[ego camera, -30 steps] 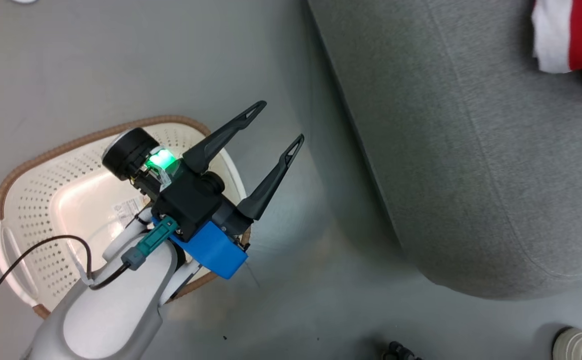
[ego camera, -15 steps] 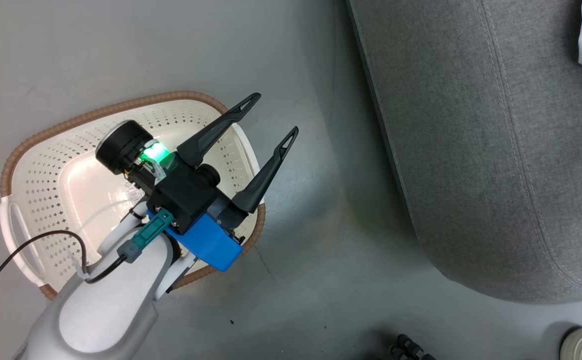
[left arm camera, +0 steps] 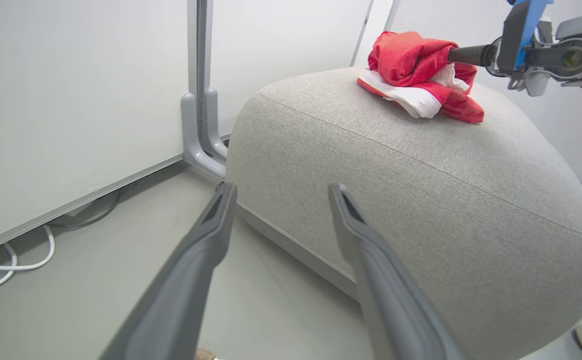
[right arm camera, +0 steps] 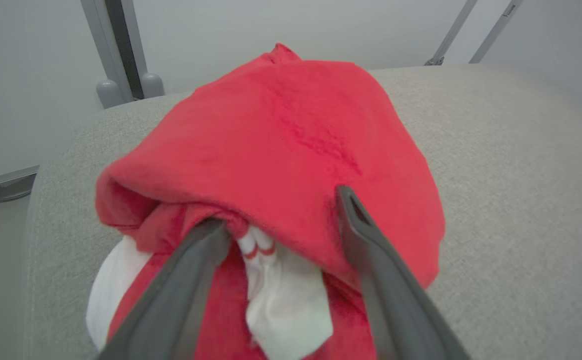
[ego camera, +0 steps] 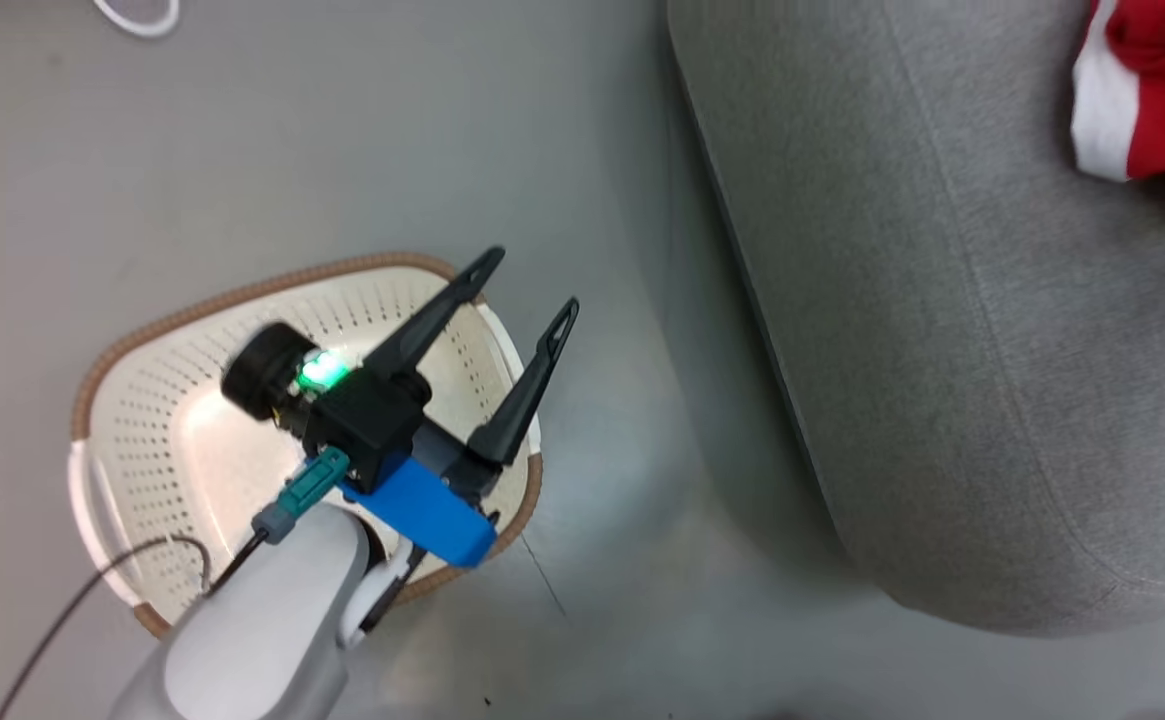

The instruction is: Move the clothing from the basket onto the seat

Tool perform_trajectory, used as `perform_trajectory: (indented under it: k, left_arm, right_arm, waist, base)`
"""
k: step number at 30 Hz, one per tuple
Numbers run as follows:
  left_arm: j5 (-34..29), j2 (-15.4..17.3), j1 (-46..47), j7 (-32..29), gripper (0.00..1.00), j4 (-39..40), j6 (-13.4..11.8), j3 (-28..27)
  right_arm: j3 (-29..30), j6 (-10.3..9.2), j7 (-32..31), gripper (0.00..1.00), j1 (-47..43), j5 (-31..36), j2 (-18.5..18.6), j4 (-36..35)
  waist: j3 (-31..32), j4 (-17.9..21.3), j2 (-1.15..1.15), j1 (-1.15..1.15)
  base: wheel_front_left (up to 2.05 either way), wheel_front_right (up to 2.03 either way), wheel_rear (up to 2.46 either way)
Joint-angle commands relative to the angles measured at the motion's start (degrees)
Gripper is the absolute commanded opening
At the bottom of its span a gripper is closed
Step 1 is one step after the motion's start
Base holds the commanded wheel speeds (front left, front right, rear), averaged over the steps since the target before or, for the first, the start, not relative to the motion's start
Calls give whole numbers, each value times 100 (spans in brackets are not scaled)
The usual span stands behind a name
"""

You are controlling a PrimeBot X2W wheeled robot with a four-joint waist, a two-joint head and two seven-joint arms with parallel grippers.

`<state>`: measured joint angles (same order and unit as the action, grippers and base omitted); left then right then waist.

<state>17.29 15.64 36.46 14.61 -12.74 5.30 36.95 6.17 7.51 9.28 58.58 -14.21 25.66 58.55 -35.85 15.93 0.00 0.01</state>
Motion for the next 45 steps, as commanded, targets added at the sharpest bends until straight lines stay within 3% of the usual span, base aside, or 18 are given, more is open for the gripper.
perform_trajectory:
  k: [1, 10, 20, 32, 45]
  left_arm:
    - [73, -59, -210, 41, 100, -107, -17, -62]
    - [383, -525, -1388, 61, 100, -252, -117, -785]
    - [421, -807, -2468, 61, 100, -379, 25, -1625]
    - [276, -973, -3138, 61, 100, -493, 64, -2580]
    - [170, -1085, -3298, 62, 100, -713, 158, -3067]
  right_arm:
    - [-105, -4, 63, 100, -225, -59, 12, 12]
    - [-705, -4, 291, 100, -1304, 27, -155, -564]
    - [-771, -4, 40, 100, -3057, 371, -684, -2232]
    - [-311, -4, -278, 100, -5035, 1069, -1747, -4331]
    - [-318, -4, -619, 100, -5977, 1147, -2204, -5313]
  waist:
    - [577, -108, 0, -1]
    - [1996, -376, 0, -1]
    - [2939, -933, 0, -1]
    - [3437, -1512, 0, -1]
    - [3611, -1797, 0, -1]
  base:
    - [0, 0, 0]
    - [0, 0, 0]
    - [0, 0, 0]
    - [0, 0, 0]
    - [0, 0, 0]
